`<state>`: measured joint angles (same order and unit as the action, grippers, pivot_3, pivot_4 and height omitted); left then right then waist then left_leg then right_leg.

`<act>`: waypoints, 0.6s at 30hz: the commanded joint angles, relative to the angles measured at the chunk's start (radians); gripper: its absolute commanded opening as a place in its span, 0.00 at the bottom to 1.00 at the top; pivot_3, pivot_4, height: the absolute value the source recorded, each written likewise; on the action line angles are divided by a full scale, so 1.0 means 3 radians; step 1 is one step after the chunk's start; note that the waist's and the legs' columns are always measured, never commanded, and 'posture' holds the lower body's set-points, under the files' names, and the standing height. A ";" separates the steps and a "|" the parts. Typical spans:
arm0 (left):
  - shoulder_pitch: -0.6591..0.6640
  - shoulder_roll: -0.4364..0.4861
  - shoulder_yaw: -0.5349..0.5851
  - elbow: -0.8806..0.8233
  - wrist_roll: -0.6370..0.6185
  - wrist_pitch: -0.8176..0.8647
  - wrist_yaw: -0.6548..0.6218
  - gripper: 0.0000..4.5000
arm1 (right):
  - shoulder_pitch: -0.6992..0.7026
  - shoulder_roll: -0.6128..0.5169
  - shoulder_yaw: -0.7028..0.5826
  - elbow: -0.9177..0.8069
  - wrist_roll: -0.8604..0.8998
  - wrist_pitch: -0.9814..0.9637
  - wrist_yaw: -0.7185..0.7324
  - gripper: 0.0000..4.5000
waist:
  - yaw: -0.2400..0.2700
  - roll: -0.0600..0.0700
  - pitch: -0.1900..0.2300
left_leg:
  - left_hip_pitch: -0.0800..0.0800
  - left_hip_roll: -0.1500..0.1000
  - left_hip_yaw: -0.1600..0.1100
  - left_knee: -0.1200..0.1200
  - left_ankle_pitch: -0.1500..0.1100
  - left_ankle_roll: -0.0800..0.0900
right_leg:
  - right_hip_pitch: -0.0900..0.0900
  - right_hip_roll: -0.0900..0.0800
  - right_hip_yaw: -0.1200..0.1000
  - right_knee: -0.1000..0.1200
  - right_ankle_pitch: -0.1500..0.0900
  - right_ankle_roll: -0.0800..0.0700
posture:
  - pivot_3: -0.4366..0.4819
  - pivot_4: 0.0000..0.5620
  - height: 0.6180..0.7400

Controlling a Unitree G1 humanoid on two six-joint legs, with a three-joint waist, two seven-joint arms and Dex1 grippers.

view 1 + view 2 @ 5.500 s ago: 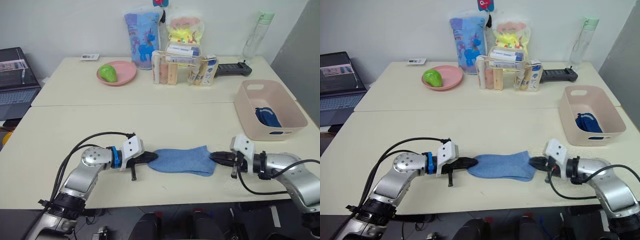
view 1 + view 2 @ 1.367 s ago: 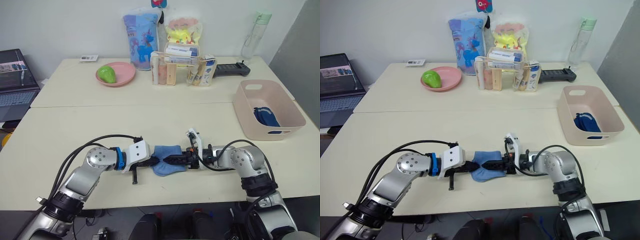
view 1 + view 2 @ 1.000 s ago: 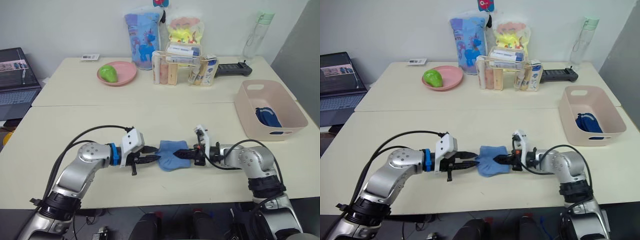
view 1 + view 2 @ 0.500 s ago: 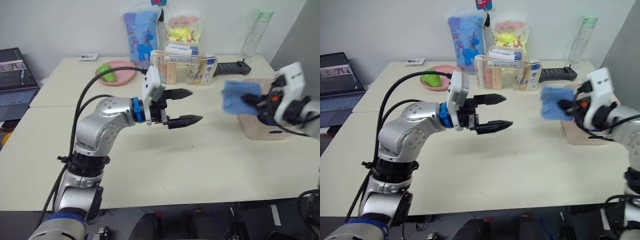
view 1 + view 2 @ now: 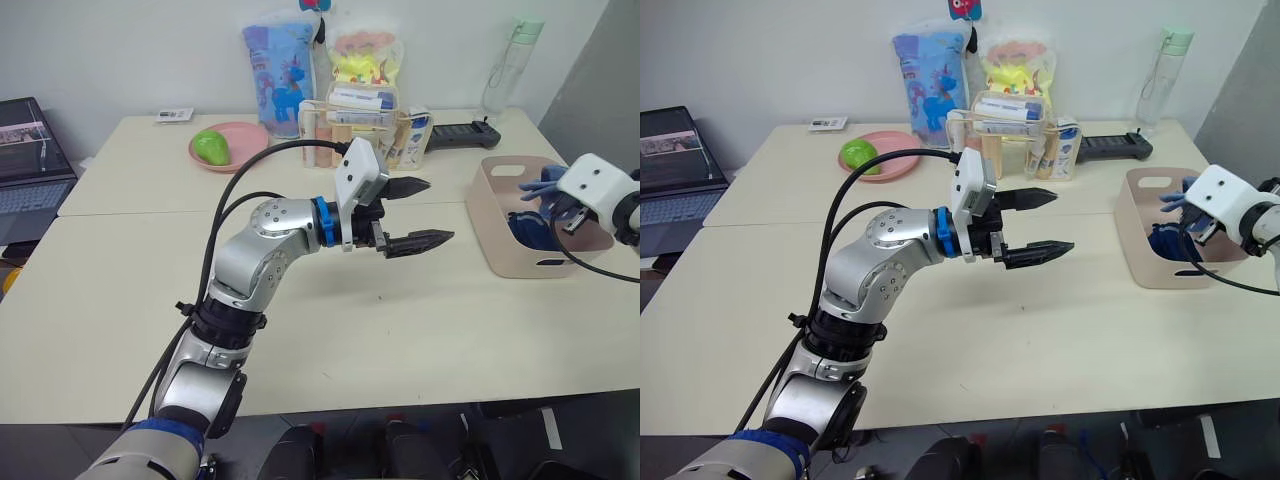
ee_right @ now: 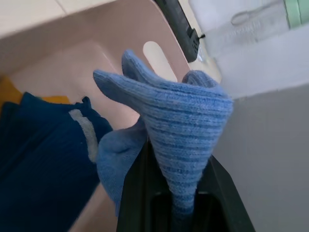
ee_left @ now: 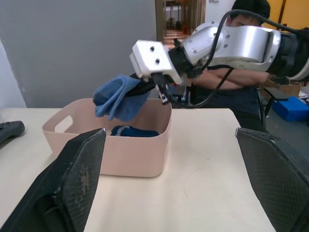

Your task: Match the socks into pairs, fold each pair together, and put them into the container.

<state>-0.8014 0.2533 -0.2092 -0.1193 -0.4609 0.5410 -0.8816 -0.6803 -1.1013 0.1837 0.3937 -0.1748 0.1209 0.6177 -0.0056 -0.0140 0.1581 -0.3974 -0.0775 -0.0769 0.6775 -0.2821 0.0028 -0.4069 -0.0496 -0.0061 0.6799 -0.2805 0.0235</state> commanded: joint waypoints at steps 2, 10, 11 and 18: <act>0.0047 0.0033 0.0021 -0.0236 -0.0015 0.0053 0.0061 0.99 | -0.0169 0.0022 0.0163 0.0426 -0.0348 -0.0469 0.0153 0.00 | 0.0007 0.0000 0.0000 | 0.0000 0.0000 0.0000 0.0000 0.0000 0.0000 | 0.0000 0.0000 0.0000 0.0000 0.0000 0.0000 | 0.48 0.27 1.00; 0.0051 0.0106 0.0045 -0.0215 0.0011 0.0046 0.0084 1.00 | -0.0238 0.0006 0.0134 0.0564 -0.0284 -0.0624 0.0830 0.07 | 0.0012 0.0000 0.0000 | 0.0000 0.0000 -0.0001 0.0001 0.0000 -0.0001 | 0.0000 0.0000 -0.0001 0.0000 0.0000 0.0000 | 0.48 0.27 1.00; 0.0039 0.0102 0.0049 -0.0192 0.0024 0.0028 0.0090 1.00 | -0.0253 0.0007 0.0115 0.0579 -0.0260 -0.0625 0.0898 0.15 | 0.0012 0.0000 0.0000 | -0.0001 0.0000 -0.0002 0.0001 0.0000 -0.0001 | 0.0001 0.0000 -0.0002 -0.0001 0.0000 0.0000 | 0.48 0.27 1.00; -0.0031 0.0070 0.0055 -0.0053 0.0082 -0.0065 0.0088 1.00 | -0.0459 0.0021 -0.0083 0.0585 0.0003 -0.0359 0.1355 0.68 | 0.0013 0.0001 0.0000 | 0.0000 0.0000 -0.0002 0.0002 0.0000 -0.0001 | 0.0001 0.0000 -0.0002 0.0000 0.0000 0.0000 | 0.48 0.27 1.00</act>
<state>-0.7845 0.2785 -0.2077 -0.1290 -0.4423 0.5461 -0.8546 -0.7734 -1.0812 0.2147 0.5903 -0.2120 -0.0190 0.9881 -0.0018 -0.0139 0.1582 -0.3975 -0.0775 -0.0775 0.6780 -0.2820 0.0025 -0.4067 -0.0497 -0.0067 0.6799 -0.2805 0.0234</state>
